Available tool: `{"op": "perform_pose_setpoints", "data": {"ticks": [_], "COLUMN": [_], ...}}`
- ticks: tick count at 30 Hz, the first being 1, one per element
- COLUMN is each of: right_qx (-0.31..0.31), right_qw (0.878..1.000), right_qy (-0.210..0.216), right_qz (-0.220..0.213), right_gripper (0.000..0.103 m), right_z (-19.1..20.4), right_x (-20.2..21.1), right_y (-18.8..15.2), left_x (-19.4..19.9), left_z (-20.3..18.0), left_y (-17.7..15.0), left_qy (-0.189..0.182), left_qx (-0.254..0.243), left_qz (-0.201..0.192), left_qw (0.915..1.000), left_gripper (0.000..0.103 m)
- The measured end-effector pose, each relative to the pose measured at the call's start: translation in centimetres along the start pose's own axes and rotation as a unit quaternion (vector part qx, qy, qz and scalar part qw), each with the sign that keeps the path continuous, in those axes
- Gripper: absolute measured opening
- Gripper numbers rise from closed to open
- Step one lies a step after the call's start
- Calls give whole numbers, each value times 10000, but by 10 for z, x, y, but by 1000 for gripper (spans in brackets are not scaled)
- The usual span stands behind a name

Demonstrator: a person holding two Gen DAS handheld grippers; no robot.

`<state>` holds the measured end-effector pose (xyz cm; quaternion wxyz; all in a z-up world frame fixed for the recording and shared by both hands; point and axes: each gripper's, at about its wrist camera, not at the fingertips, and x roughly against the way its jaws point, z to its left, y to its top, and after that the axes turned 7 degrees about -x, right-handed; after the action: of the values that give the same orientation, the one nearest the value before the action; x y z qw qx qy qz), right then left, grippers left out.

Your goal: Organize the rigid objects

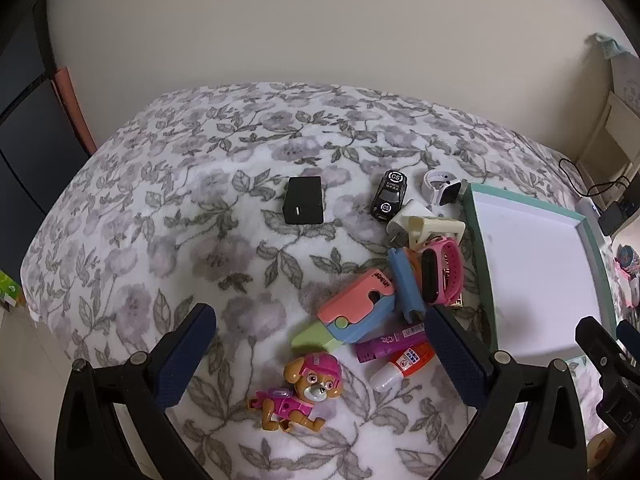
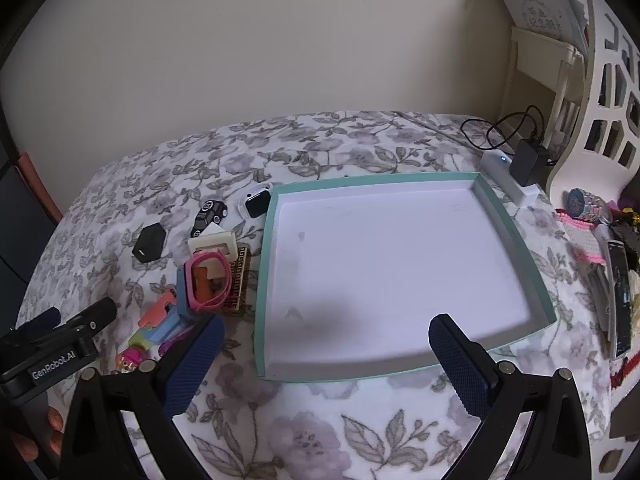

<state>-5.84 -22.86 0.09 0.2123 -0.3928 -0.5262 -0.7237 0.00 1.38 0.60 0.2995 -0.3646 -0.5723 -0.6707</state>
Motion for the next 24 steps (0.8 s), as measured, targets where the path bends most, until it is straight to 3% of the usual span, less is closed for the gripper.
{"op": "perform_pose_setpoints", "data": {"ticks": [14,19,24], "right_qx": [68,388,850], "right_qw": [9996,9966,9916], "right_qy": [261,674,822], "right_qz": [108,280,531], "right_gripper": [103,103,103], "right_z": [9,37,70], "right_x": [-7,-14,-32], "right_y": [-2,-9,-22], "left_x": [-8,-18,-33], "left_z": [11,29,44], "left_y": [1,0,-10], "left_qy": [81,266,299], "left_qx": [107,366,577], "left_qz": [175,418,834], "left_qw": [9998,9981,9944], "left_gripper": [103,103,103]}}
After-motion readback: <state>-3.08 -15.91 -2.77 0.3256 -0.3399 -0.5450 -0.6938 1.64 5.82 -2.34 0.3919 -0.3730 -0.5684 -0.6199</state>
